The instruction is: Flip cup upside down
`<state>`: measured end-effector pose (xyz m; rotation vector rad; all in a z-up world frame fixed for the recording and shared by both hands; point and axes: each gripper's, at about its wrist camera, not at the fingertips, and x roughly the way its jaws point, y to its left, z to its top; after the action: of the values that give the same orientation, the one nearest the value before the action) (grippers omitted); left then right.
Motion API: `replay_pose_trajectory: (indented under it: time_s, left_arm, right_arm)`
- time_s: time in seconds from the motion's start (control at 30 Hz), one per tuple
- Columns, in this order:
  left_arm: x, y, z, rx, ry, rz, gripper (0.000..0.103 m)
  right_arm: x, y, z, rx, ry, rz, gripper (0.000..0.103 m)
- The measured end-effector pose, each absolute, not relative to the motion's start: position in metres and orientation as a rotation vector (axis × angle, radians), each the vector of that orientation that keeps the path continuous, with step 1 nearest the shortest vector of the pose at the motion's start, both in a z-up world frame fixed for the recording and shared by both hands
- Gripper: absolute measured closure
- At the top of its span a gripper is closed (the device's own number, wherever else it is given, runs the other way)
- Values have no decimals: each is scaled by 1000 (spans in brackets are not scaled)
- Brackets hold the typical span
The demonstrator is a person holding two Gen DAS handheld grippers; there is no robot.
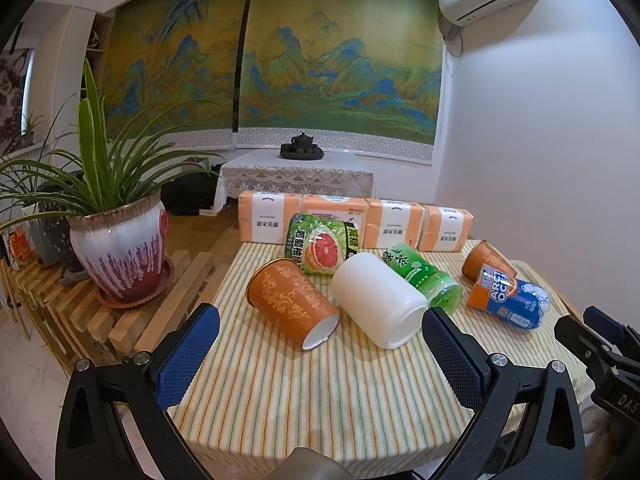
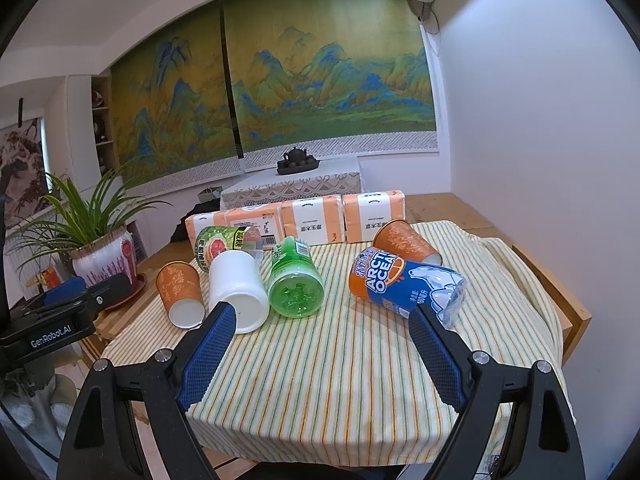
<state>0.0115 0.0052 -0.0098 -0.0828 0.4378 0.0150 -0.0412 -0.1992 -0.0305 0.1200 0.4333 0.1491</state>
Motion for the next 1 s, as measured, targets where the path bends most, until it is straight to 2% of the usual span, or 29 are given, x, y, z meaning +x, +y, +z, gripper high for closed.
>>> replay_pose_trajectory:
  time_s: [0.4, 0.8, 0.87, 0.93, 1.0]
  left_arm:
    - [16, 35, -26, -93, 482, 72, 0]
    - [9, 72, -31, -140, 489, 137, 0]
    - [8, 78, -31, -150, 490, 144, 0]
    - [8, 83, -31, -154, 490, 153, 0]
    - [9, 86, -32, -160, 491, 159, 0]
  right_arm:
    - [2, -177, -31, 75, 509, 269, 17]
    - [82, -113, -35, -21, 658, 445, 18]
    - [93, -104, -38, -49, 680, 451, 23]
    - [105, -94, -43, -71, 716, 464, 33]
    - [112, -87, -46, -80, 743, 485, 34]
